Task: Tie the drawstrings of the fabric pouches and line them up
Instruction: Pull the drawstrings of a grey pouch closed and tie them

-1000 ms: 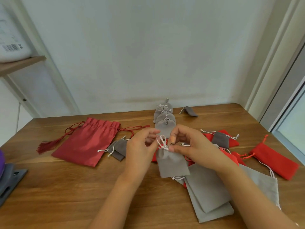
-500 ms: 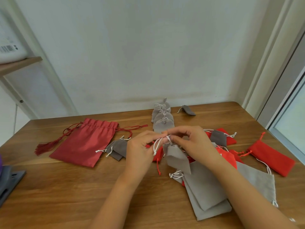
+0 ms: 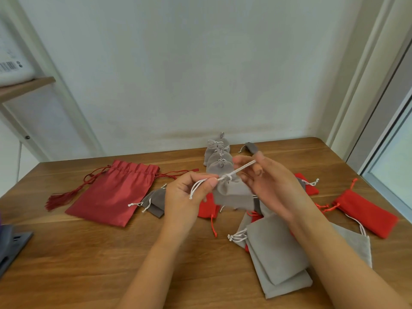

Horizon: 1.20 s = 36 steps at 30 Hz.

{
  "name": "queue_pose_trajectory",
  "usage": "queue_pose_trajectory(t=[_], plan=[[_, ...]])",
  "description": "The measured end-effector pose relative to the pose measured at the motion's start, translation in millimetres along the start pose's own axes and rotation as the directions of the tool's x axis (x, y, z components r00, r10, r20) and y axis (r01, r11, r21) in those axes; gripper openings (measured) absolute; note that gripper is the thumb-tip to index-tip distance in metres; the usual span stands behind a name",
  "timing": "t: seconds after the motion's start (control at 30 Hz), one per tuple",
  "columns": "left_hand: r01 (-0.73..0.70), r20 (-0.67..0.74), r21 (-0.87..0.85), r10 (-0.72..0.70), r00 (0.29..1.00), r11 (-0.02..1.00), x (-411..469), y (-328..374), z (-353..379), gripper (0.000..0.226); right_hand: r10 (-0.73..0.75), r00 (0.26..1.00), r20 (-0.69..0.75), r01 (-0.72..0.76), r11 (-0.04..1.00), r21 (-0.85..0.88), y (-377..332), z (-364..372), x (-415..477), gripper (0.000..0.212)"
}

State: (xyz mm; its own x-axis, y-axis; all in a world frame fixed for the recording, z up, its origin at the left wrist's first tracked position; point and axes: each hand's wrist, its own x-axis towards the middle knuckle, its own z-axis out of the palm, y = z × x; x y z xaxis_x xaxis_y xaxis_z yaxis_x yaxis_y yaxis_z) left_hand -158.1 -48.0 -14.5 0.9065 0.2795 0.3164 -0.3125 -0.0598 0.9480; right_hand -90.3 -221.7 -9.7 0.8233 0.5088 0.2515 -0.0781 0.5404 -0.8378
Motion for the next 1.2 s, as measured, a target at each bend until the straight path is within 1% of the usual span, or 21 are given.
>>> queue_pose_trajectory(t=[0.03,0.1,0.13,0.17,0.23,0.27,0.3,0.37,0.47,0.53,0.6,0.63,0.67,0.73,0.77,0.83,0.9,0.97,1.03,1.13,1.2], plan=[[0.010,0.019,-0.017,-0.010,1.000,1.000,-1,0,0,0.005,0.027,0.999,-0.036,-0.021,0.984,0.176,-1,1,0,0.029],[0.048,0.048,-0.113,-0.043,0.998,0.992,-2,2,0,0.008,0.089,0.992,-0.085,-0.038,0.878,0.477,-3,2,1,0.024],[0.080,0.055,-0.185,-0.071,0.996,0.979,-2,3,0,0.010,0.112,0.991,-0.076,-0.051,0.826,0.561,-2,2,1,0.024],[0.113,0.064,-0.262,-0.100,0.993,0.958,-2,5,2,0.012,0.128,0.991,-0.041,-0.077,0.791,0.607,-1,0,2,0.025],[0.154,0.095,-0.369,-0.128,0.987,0.917,-4,6,4,0.014,0.140,0.986,0.090,-0.165,0.741,0.651,4,-5,3,0.025],[0.160,0.111,-0.382,-0.126,0.986,0.910,-5,5,5,0.013,0.152,0.978,0.140,-0.207,0.722,0.660,6,-7,4,0.026],[0.161,0.129,-0.376,-0.120,0.984,0.913,-6,6,7,0.012,0.174,0.974,0.147,-0.228,0.726,0.649,6,-9,5,0.027],[0.147,0.153,-0.327,-0.101,0.983,0.934,-7,8,7,0.016,0.204,0.973,0.108,-0.227,0.757,0.613,3,-14,5,0.027],[0.131,0.182,-0.271,-0.083,0.980,0.954,-9,9,8,0.019,0.193,0.977,0.085,-0.205,0.775,0.597,-2,-20,5,0.028],[0.138,0.194,-0.253,-0.090,0.977,0.957,-10,10,8,0.021,0.184,0.975,0.129,-0.224,0.754,0.618,-2,-21,5,0.029],[0.150,0.203,-0.254,-0.099,0.974,0.955,-9,10,6,0.016,0.173,0.971,0.167,-0.240,0.728,0.642,-2,-19,5,0.032],[0.159,0.217,-0.260,-0.103,0.971,0.953,-8,10,5,0.013,0.183,0.971,0.156,-0.240,0.746,0.621,-2,-17,5,0.034],[0.167,0.237,-0.261,-0.105,0.966,0.951,-8,9,4,0.014,0.205,0.973,0.109,-0.230,0.795,0.561,-2,-17,5,0.037],[0.185,0.280,-0.244,-0.114,0.953,0.952,-7,10,2,0.021,0.222,0.975,-0.002,-0.206,0.909,0.363,-2,-15,4,0.041],[0.196,0.283,-0.235,-0.126,0.951,0.952,-7,10,2,0.020,0.211,0.977,-0.036,-0.194,0.943,0.269,-2,-14,3,0.043],[0.208,0.266,-0.220,-0.147,0.953,0.953,-5,11,0,0.013,0.174,0.982,-0.069,-0.167,0.981,0.098,-1,-13,1,0.044],[0.216,0.245,-0.169,-0.171,0.954,0.962,-3,10,-1,0.016,0.126,0.991,-0.050,-0.129,0.990,-0.051,-3,-13,0,0.040],[0.231,0.213,-0.103,-0.206,0.955,0.967,-1,8,-1,0.019,0.068,0.998,0.016,-0.065,0.989,-0.130,-4,-14,-1,0.031],[0.254,0.193,-0.033,-0.243,0.951,0.967,-1,5,1,0.019,0.025,0.996,0.091,-0.006,0.978,-0.208,-3,-14,-3,0.027],[0.269,0.186,0.093,-0.282,0.941,0.959,-1,-4,3,0.015,0.038,0.986,0.163,0.021,0.938,-0.347,4,-7,-5,0.023],[0.256,0.221,0.163,-0.288,0.932,0.953,0,-8,2,0.016,0.056,0.982,0.178,0.025,0.906,-0.422,6,0,-6,0.021]])
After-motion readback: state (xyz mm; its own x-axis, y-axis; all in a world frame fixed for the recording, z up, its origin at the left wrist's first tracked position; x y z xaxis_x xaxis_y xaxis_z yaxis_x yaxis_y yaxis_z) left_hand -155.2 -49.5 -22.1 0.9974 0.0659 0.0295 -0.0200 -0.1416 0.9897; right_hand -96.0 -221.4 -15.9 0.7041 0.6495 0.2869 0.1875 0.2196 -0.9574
